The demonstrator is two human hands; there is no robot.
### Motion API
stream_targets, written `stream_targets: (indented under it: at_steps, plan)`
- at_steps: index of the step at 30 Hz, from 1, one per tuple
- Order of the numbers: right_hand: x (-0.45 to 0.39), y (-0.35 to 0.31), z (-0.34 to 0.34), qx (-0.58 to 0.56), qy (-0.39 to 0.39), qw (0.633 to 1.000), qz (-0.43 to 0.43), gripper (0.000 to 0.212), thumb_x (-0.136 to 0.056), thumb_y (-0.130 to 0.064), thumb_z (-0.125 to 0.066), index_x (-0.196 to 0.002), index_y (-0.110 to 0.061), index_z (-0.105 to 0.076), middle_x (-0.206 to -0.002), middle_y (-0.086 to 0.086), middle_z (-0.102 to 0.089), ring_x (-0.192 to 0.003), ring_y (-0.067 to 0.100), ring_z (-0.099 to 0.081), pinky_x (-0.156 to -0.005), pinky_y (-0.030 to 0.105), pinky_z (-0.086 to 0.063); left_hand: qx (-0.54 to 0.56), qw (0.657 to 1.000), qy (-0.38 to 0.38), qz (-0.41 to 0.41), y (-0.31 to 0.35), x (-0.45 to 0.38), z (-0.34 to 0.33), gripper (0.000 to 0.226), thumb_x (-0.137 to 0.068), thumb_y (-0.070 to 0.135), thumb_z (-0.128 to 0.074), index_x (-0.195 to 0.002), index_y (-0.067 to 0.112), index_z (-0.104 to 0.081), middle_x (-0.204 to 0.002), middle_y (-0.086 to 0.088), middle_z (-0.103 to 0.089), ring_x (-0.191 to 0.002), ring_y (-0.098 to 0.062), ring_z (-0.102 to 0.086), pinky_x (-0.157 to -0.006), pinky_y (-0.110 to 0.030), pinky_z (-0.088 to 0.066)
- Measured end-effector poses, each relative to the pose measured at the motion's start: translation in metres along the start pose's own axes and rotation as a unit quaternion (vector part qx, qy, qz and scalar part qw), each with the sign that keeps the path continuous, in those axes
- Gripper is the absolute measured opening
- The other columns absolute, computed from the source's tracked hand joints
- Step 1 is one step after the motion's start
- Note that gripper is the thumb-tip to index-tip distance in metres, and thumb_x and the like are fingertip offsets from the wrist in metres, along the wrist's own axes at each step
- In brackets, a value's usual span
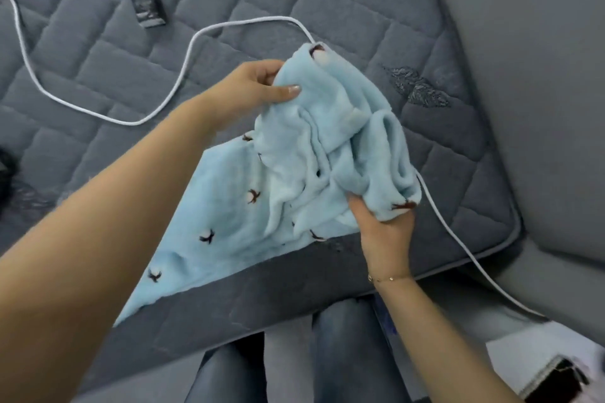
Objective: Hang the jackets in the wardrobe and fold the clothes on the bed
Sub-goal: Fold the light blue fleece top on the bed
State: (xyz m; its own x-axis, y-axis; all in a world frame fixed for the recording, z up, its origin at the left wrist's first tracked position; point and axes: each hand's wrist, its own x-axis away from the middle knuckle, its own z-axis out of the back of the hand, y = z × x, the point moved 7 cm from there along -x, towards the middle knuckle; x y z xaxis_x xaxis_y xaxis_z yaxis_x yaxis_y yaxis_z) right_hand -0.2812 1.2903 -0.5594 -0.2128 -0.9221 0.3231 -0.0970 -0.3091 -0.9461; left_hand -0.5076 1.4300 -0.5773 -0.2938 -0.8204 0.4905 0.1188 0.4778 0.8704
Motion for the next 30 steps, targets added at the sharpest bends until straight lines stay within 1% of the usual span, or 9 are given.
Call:
stream_targets:
  at_steps: [4,8,10,13,16,20,23,26,30]
  plan:
    - [0.081,-0.015,-0.08,0.115,-0.084,0.987,0.08,0.031,-0.08,-0.012,-0.071,-0.089,-0.041,-0.065,-0.087,-0.02,-0.069,-0.083,0.0,-0.065,-0.073,0.024,-0.052,0.024,0.999,0.004,-0.045,-0.014,0.106,0.092,0.034,-0.088,0.007,-0.067,-0.118,0.021,-0.068,-0.117,0.0,-0.071,-0.112,-0.015,-0.065,-0.091,-0.024,-0.051]
    - [0.168,0.007,-0.188,0.23,-0.214,0.916,0.249,0.023,-0.09,-0.03,-0.066,-0.111,-0.029,-0.06,-0.109,-0.017,-0.062,-0.102,0.001,-0.059,-0.091,0.026,-0.049,-0.007,0.997,0.071,-0.016,-0.074,0.212,0.187,0.037,-0.088,-0.004,-0.062,-0.101,0.028,-0.075,-0.099,0.008,-0.074,-0.096,-0.008,-0.068,-0.077,-0.018,-0.054]
    - [0.205,0.049,-0.236,0.289,-0.286,0.88,0.244,0.034,-0.089,-0.03,-0.07,-0.118,-0.016,-0.064,-0.114,-0.003,-0.065,-0.105,0.012,-0.06,-0.093,0.03,-0.048,-0.009,0.993,0.112,0.021,-0.119,0.254,0.227,0.041,-0.089,-0.008,-0.058,-0.096,0.028,-0.076,-0.091,0.01,-0.075,-0.086,-0.006,-0.07,-0.069,-0.019,-0.055]
    - [0.247,0.127,-0.292,0.477,-0.389,0.756,0.224,0.057,-0.08,-0.023,-0.073,-0.134,-0.015,-0.056,-0.128,0.005,-0.058,-0.114,0.026,-0.054,-0.092,0.037,-0.048,0.013,0.983,0.16,0.09,-0.192,0.303,0.267,0.04,-0.091,-0.015,-0.05,-0.1,0.02,-0.069,-0.083,0.014,-0.074,-0.075,0.0,-0.067,-0.067,-0.017,-0.055]
    - [0.271,0.181,-0.311,0.576,-0.467,0.651,0.158,0.064,-0.086,-0.025,-0.057,-0.147,-0.021,-0.037,-0.147,0.005,-0.034,-0.131,0.025,-0.032,-0.104,0.037,-0.034,0.05,0.957,0.241,0.152,-0.249,0.339,0.29,0.027,-0.095,-0.008,-0.051,-0.094,0.016,-0.063,-0.088,0.005,-0.07,-0.087,-0.011,-0.063,-0.086,-0.025,-0.05]
    - [0.272,0.161,-0.304,0.516,-0.464,0.701,0.163,0.045,-0.089,-0.016,-0.059,-0.134,-0.013,-0.055,-0.139,0.005,-0.047,-0.126,0.023,-0.041,-0.103,0.04,-0.04,0.05,0.93,0.358,0.069,-0.244,0.354,0.297,0.024,-0.095,-0.004,-0.052,-0.106,0.015,-0.062,-0.1,0.001,-0.061,-0.089,-0.006,-0.054,-0.08,-0.019,-0.042]
    - [0.252,0.113,-0.286,0.466,-0.409,0.742,0.255,0.036,-0.084,0.0,-0.063,-0.119,-0.009,-0.065,-0.131,0.009,-0.054,-0.119,0.024,-0.051,-0.101,0.038,-0.044,0.006,0.96,0.278,-0.008,-0.212,0.335,0.272,0.042,-0.091,0.017,-0.067,-0.129,0.026,-0.051,-0.129,0.005,-0.054,-0.113,0.001,-0.052,-0.094,-0.019,-0.044]
    - [0.215,0.082,-0.271,0.492,-0.309,0.742,0.335,0.045,-0.081,-0.001,-0.065,-0.126,-0.007,-0.06,-0.142,0.016,-0.046,-0.126,0.03,-0.045,-0.108,0.039,-0.036,-0.218,0.957,0.193,-0.01,-0.191,0.303,0.245,0.086,-0.077,0.043,-0.08,-0.147,0.039,-0.03,-0.151,0.008,-0.035,-0.14,-0.01,-0.031,-0.116,-0.038,-0.027]
    - [0.156,0.083,-0.267,0.55,-0.265,0.726,0.317,0.077,-0.082,-0.015,-0.075,-0.147,-0.005,-0.035,-0.157,0.016,-0.023,-0.145,0.033,-0.022,-0.117,0.049,-0.021,-0.274,0.942,0.189,0.044,-0.184,0.267,0.235,0.107,-0.07,0.05,-0.082,-0.153,0.038,-0.016,-0.148,0.008,-0.041,-0.139,-0.018,-0.029,-0.114,-0.039,-0.016]
